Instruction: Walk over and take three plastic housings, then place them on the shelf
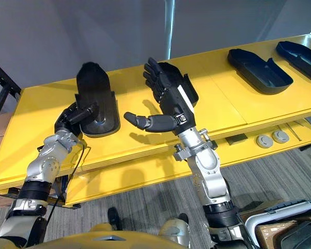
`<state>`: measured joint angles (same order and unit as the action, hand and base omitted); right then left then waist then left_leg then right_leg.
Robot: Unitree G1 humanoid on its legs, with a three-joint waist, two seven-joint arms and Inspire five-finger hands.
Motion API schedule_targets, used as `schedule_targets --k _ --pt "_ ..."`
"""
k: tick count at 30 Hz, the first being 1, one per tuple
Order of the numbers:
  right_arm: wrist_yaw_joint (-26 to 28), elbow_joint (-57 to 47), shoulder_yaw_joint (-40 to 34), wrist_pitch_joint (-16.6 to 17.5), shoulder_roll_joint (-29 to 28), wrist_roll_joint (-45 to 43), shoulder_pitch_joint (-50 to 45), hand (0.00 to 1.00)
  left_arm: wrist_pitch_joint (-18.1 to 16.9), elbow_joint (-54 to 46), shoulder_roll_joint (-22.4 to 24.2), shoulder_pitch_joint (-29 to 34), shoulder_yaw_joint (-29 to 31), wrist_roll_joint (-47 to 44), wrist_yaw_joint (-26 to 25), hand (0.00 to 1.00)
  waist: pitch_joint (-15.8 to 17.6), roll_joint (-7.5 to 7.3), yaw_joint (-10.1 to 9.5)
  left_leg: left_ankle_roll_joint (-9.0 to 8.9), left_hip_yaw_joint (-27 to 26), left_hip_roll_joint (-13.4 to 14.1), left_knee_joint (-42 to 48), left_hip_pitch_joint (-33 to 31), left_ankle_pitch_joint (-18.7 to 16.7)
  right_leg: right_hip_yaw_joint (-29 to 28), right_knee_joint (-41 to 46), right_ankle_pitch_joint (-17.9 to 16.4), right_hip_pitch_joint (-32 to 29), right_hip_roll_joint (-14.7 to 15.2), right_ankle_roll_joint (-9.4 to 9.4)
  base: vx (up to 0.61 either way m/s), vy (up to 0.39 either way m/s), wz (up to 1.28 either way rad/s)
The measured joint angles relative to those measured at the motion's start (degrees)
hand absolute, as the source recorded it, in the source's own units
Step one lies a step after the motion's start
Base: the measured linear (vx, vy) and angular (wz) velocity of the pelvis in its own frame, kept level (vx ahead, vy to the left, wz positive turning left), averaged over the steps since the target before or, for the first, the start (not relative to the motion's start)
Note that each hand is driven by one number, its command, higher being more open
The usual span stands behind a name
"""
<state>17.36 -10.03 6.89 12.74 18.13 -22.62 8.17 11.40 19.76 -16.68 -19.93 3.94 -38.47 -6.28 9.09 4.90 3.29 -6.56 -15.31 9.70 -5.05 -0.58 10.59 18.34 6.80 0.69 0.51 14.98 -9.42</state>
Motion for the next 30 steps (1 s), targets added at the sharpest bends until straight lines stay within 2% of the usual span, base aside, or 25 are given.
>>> schedule_targets --k 10,17,24,30 --pt "-0.14 -0.17 0.51 -1.23 -1.14 -0.01 0.68 1.0 -1.34 2.83 0.14 -3.29 -1.17 3.73 -3.06 1.0 1.15 -0.16 0.09 0.06 -0.62 0.01 0.01 0.2 0.37 -0.59 -0.09 0.56 -0.21 -0.01 -0.36 -0.01 -0.004 -0.02" --pt "0.58 -2.64 0.54 -1.74 -1.73 -0.27 0.69 1.0 -2.33 4.07 0.07 -5.76 -1.13 16.41 -5.07 1.0 2.5 -0.24 0.43 0.12 -1.73 0.0 0.0 0.21 0.41 -1.42 -1.88 1.96 -0.22 -0.2 -0.51 -0.01 -0.006 -0.07" --pt "1.35 -3.31 1.41 -2.92 -2.28 -0.34 0.78 1.0 2.7 4.07 -1.82 -7.32 -1.12 26.18 -7.56 1.0 2.83 0.12 0.62 0.22 -1.99 -0.02 0.14 1.39 0.74 -1.58 -1.94 2.32 0.83 -0.2 -0.44 0.02 -0.009 -0.02" --pt "1.79 -3.87 3.4 -3.46 -2.66 -1.32 0.51 1.0 3.89 3.99 -3.94 -7.32 -1.12 35.69 -7.77 1.0 2.84 0.15 1.15 0.16 -2.07 -0.01 0.0 1.46 0.57 -1.53 -2.01 2.15 0.93 -0.23 -0.27 0.0 0.0 0.0"
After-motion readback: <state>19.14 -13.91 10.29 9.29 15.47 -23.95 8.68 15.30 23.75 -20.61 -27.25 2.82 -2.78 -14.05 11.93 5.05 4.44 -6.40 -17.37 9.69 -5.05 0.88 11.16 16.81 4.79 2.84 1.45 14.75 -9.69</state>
